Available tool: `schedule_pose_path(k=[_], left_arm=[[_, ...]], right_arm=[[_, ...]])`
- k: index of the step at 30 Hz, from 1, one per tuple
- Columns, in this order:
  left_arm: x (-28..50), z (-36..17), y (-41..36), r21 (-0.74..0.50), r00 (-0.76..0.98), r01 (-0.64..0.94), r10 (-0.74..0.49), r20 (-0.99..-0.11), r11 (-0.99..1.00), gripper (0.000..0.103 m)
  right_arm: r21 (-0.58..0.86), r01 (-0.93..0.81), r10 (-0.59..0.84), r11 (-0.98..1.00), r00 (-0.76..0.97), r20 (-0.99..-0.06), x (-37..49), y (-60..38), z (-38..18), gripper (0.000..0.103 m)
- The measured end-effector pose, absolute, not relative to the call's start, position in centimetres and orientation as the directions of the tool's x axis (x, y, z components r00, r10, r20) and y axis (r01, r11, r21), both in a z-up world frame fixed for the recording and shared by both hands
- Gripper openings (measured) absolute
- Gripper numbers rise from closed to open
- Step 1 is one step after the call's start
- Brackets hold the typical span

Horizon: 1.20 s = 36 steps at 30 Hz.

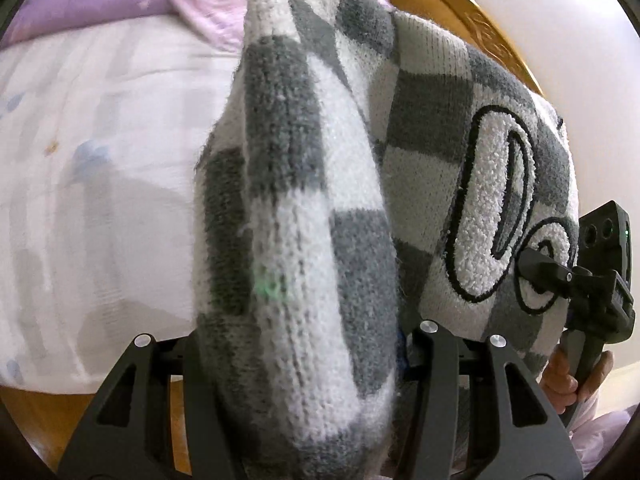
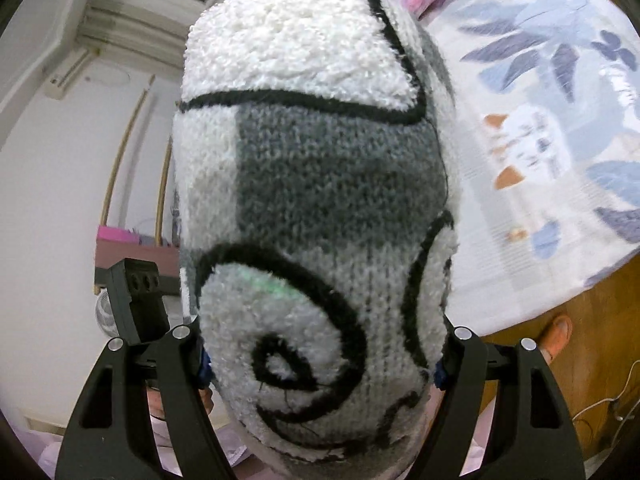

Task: Fold large clothes
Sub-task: 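Grasp the bundle with both tools and lift it off the bed, then carry the checkered bundle with both tools and lower it onto the bed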

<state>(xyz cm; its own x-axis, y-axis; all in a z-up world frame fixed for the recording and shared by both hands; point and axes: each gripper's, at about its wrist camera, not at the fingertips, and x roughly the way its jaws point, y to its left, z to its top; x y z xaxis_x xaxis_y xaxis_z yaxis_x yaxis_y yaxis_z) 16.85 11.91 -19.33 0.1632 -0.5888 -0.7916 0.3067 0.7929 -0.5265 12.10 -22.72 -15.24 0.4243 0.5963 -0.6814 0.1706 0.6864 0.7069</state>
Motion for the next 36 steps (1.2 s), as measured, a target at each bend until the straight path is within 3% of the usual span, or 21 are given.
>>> schedule_pose_path(k=[9,17,28,36], left_arm=[[10.3,-18.2,-6.6,-0.519,0.184,0.318,-0.589,-0.787,0.793,0.051],[8.9,-17.9,-21.9,-0.568,0.182,0.277,-0.623,-0.761,0.775,0.051],[17.6,-20.2,-39.4,-0.543,0.130,0.316,-0.602,-0.788,0.778,0.051],[27.8,-22.5,-50.4,-0.539,0.121,0.275,-0.584,-0.802,0.797,0.051]], right_arm=[[0.685,0.128,0.568,0.718,0.461,-0.681,6.5,-39.0,-14.4,0.072],[0.630,0.130,0.495,0.765,0.507,-0.706,4.3,-53.4,-11.9,0.072],[0.591,0.165,0.446,0.790,0.506,-0.738,11.5,-69.5,-15.2,0.072],[0.564,0.151,0.460,0.812,0.429,-0.777,23.4,-79.7,-16.9,0.072]])
